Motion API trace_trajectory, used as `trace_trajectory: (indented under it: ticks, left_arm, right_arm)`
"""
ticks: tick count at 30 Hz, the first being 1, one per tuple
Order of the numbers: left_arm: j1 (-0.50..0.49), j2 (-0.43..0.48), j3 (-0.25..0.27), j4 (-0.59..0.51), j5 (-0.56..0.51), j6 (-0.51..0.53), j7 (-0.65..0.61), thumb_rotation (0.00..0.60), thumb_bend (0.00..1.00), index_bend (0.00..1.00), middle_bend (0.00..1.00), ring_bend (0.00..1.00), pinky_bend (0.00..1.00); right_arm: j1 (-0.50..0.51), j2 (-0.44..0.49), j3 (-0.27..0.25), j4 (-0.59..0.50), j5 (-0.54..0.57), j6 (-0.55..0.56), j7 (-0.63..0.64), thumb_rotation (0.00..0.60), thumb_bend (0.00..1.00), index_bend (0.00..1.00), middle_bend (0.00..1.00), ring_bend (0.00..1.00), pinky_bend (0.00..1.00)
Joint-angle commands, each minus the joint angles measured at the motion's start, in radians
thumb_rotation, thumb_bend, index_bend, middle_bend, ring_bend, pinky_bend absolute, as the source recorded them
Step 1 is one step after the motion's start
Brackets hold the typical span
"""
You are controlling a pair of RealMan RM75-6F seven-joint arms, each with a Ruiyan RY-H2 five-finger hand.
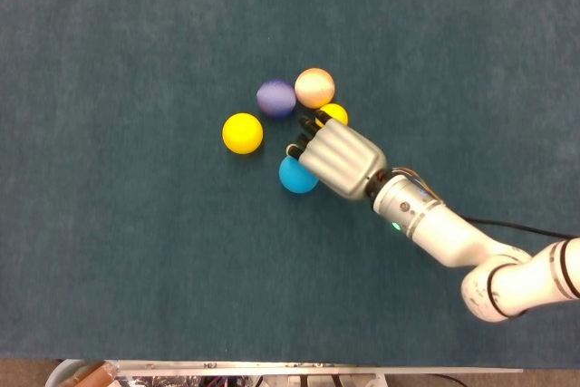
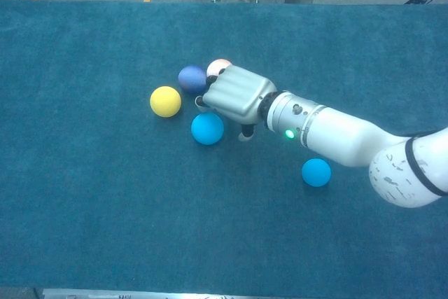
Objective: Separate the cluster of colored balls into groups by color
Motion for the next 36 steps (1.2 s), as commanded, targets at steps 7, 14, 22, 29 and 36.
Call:
trace_trajectory:
  ticks: [7, 14, 22, 29, 36]
  left_arm:
    - [0.011, 0.005, 0.002, -0.007, -0.005, 0.012, 0.004, 0.600, 0.34, 0.27, 0.27, 0.24, 0.20]
    - [0.010, 0.005, 0.001, -0.006, -0.003, 0.012, 0.003, 0.600, 0.34, 0.27, 0.27, 0.24, 0.20]
    - [0.013, 0.005, 0.001, 0.000, -0.010, 0.010, -0.006, 0.600, 0.34, 0.27, 0.27, 0.24, 0.20]
    - [0.013, 0.003, 0.000, 0.006, -0.009, 0.008, -0.013, 0.600, 0.34, 0.27, 0.27, 0.24, 0.20]
    - [0.014, 0.002, -0.001, 0.009, -0.009, 0.009, -0.016, 0.600, 0.34, 0.27, 0.27, 0.24, 0.20]
  right_arm:
    - [0.017, -0.032, 0.022, 0.030, 0.001, -0.002, -0.005, 0.600, 0.01, 0.30, 0.37, 0.17, 0.26]
    - [0.036, -0.063, 0.038, 0.056, 0.024, -0.007, -0.025, 0.600, 0.01, 0.30, 0.37, 0.17, 0.26]
    - [0.058, -0.084, 0.038, 0.071, 0.063, -0.016, -0.062, 0.600, 0.01, 0.30, 0.37, 0.17, 0.26]
    - [0.065, -0.095, 0.021, 0.073, 0.085, -0.016, -0.083, 0.600, 0.01, 0.30, 0.37, 0.17, 0.26]
    - [0.055, -0.094, 0.005, 0.064, 0.067, 0.003, -0.076, 0.600, 0.06, 0.37, 0.47, 0.23, 0.26]
